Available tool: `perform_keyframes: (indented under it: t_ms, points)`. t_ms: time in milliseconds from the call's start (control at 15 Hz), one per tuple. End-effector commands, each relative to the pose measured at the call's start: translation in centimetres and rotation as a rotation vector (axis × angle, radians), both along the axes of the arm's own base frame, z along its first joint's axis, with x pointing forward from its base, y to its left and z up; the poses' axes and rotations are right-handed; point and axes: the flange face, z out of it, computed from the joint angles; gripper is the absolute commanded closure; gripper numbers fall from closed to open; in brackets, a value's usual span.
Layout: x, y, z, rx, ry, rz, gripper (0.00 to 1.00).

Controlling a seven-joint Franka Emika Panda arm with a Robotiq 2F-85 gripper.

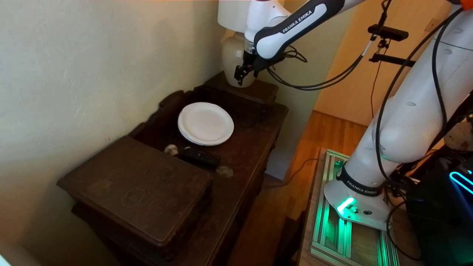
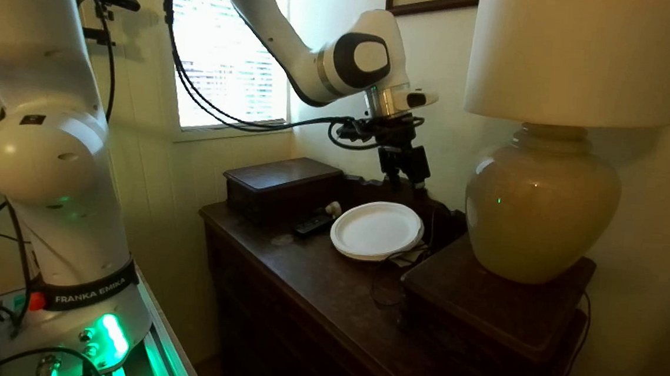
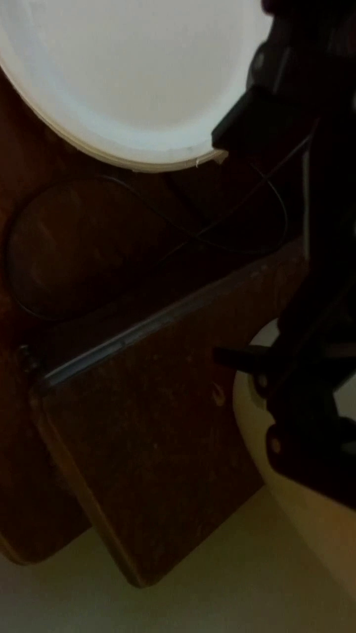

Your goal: Move the black cable forwards.

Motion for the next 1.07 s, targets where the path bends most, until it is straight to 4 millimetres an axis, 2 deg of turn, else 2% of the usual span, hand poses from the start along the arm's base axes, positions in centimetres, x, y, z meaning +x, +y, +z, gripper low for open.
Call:
perform_keyframes:
  t_ms: [0, 67, 133, 333, 600, 1000]
  points:
    - [1.2, -0.6, -3.5, -0.008, -0.044, -0.056, 0.00]
    - [1.6, -0.7, -4.3, 0.003, -0.033, -0.062, 0.00]
    - [0.8, -0.4, -3.0, 0.010, -0.021, -0.041, 0.00]
    - [1.2, -0.5, -4.7, 0.015, -0.014, -0.050, 0.00]
    - [1.4, -0.6, -4.6, 0.014, -0.018, -0.051, 0.00]
    - [2.9, -0.3, -7.1, 0.008, -0.076, -0.044, 0.00]
